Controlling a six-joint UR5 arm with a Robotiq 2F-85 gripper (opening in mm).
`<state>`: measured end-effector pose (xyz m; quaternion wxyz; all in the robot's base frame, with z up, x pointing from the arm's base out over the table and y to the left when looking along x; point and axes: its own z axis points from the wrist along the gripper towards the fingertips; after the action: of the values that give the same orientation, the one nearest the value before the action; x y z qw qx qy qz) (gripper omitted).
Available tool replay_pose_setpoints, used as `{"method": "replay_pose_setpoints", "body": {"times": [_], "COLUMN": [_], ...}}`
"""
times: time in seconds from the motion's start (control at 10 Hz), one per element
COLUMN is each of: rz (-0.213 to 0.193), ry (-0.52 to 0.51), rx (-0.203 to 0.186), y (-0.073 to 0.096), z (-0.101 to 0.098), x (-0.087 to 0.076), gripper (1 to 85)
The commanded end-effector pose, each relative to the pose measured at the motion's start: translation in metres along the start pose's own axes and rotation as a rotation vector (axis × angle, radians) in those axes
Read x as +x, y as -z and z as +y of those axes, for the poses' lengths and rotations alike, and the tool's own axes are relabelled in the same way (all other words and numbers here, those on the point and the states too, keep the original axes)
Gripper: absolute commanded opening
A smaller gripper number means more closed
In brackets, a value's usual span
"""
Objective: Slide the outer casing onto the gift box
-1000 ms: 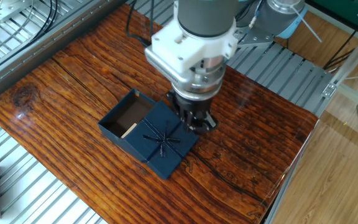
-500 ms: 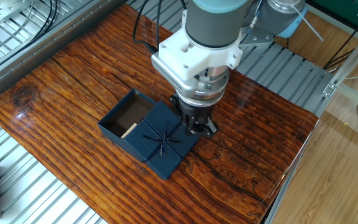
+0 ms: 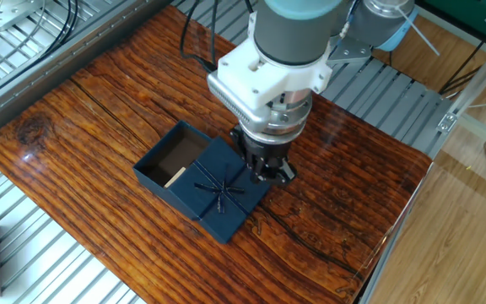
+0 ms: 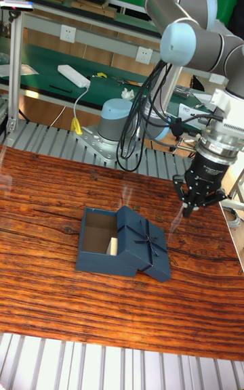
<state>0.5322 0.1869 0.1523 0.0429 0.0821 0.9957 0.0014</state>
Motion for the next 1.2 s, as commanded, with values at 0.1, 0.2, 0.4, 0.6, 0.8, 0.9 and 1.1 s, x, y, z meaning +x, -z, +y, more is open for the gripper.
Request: {"method": "replay_pose_setpoints", "body": {"times": [0.1, 0.2, 0.4, 0.6, 0.8, 0.9, 1.1], "rz": [-0.012, -0.003, 0.007, 0.012, 0.021, 0.022, 0.049], "ry": [-0.026, -0.018, -0.006, 0.026, 0.04, 0.042, 0.045], "rx": [-0.038, -0.025, 0.016, 0.038, 0.038, 0.032, -0.009], "y": [-0.035, -0.045, -0.063, -0.074, -0.087, -0.094, -0.103], "z": [0.026, 0.026, 0.026, 0.021, 0.013, 0.01, 0.011], "x": [-0.007, -0.008, -0.007, -0.009, -0.009, -0.008, 0.001], "gripper": [1.0, 1.0, 1.0, 1.0, 1.0, 1.0, 1.0]}}
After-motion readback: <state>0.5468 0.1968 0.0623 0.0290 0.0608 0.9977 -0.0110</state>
